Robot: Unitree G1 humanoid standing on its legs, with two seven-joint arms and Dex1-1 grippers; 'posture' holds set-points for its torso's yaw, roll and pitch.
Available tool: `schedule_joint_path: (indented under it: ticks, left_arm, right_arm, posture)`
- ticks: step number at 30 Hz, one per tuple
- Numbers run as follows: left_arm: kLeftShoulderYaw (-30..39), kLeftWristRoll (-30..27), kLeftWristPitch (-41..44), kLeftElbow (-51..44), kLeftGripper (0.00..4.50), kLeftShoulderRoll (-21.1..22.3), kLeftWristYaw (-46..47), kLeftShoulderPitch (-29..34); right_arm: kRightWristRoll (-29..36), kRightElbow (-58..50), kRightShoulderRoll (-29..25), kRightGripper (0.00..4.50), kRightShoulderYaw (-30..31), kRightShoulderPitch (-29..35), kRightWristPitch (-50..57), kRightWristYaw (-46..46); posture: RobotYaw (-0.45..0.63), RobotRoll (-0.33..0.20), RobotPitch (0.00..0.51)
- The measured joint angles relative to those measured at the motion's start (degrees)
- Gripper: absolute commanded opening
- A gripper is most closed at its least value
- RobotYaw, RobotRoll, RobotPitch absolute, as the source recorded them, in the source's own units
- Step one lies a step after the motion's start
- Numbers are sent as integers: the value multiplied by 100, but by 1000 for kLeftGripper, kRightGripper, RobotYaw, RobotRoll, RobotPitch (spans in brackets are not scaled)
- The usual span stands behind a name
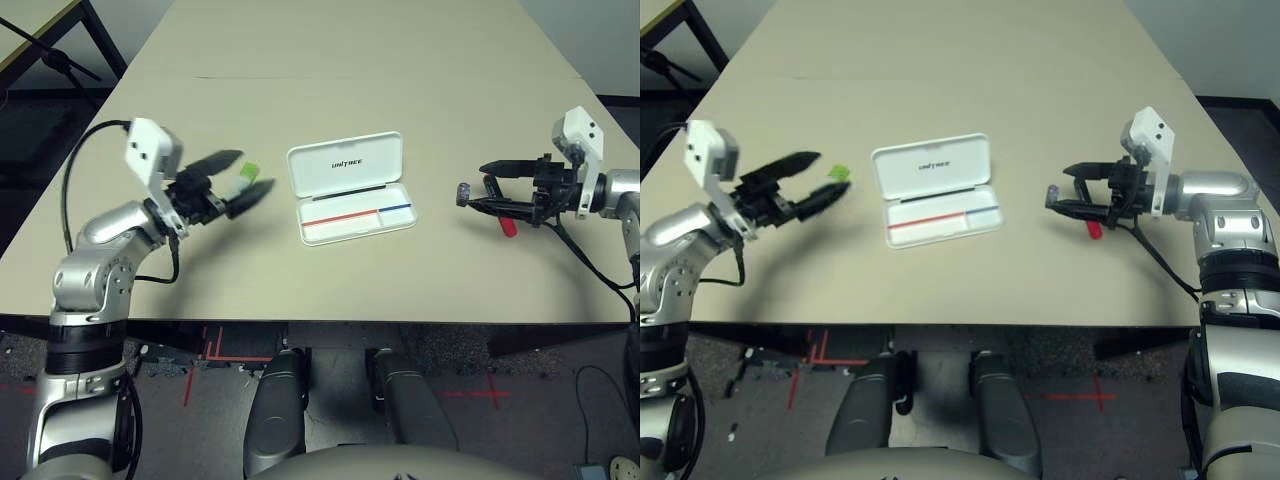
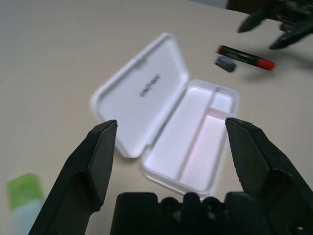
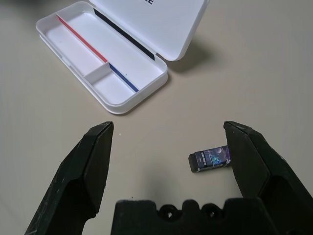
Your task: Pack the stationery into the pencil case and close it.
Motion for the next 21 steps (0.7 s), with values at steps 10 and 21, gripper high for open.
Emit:
schedule_joint_path:
  ticks: [10, 21]
  left_arm:
    - [-1796, 815, 203, -51, 4461, 63, -493, -527]
    - [-2398, 1601, 274, 216, 4461, 20, -534, -930]
  right_arm:
    - [-173, 230, 105, 4500, 46, -103, -156, -3]
    - [-193, 234, 153, 4500, 105, -108, -197, -2]
  posture:
    - [15, 0, 173]
    - [11, 0, 186]
